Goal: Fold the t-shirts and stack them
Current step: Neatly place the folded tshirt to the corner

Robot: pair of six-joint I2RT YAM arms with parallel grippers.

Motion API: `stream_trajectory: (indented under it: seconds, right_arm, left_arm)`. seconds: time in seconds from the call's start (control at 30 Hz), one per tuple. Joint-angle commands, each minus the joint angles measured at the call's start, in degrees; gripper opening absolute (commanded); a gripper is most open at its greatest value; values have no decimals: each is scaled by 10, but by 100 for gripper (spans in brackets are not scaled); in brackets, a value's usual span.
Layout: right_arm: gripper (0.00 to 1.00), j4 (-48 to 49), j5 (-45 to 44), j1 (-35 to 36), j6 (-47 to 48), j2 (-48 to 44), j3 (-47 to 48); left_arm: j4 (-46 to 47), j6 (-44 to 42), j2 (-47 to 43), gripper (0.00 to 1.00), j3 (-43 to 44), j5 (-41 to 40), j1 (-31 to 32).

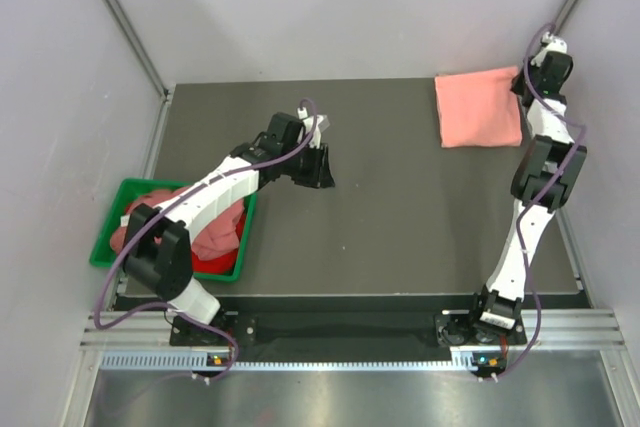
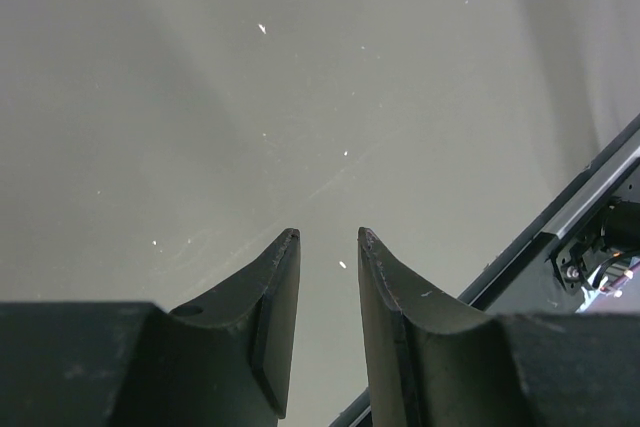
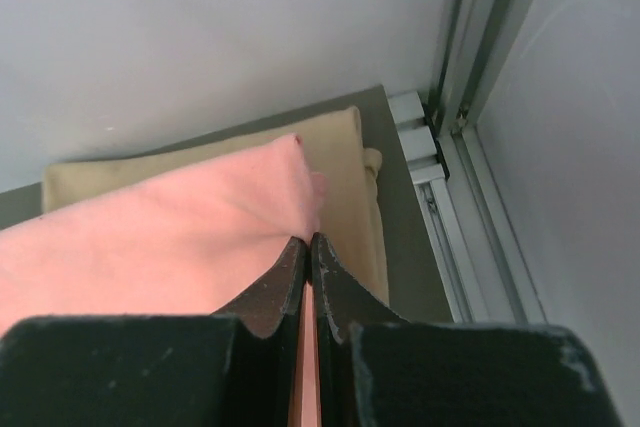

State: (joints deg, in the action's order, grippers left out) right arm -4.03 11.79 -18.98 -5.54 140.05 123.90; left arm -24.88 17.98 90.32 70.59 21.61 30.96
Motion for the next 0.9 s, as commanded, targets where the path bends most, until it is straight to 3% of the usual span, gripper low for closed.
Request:
stream_trajectory:
  seconds: [0.0,0.63,0.73,0.77,0.87]
  right_arm:
    - [0,92,-15,-11,-39,18,38]
    - [1,135,-26,-32,-90,76,61]
    - [11,125,-22,-33,-95,77,61]
    - [23,119,-24,-33,-96,69,57]
    - [41,99,-23,-33,-99,34,31]
  left_arm:
    - [5,-9,9,35,12,1,2]
    - [-2,-8,34,35,22,10,3]
    - [-4,-8,33,35,23,11,3]
    - [-5,-8,30,35,23,10,4]
    - [-9,-8,20,36,24,9,8]
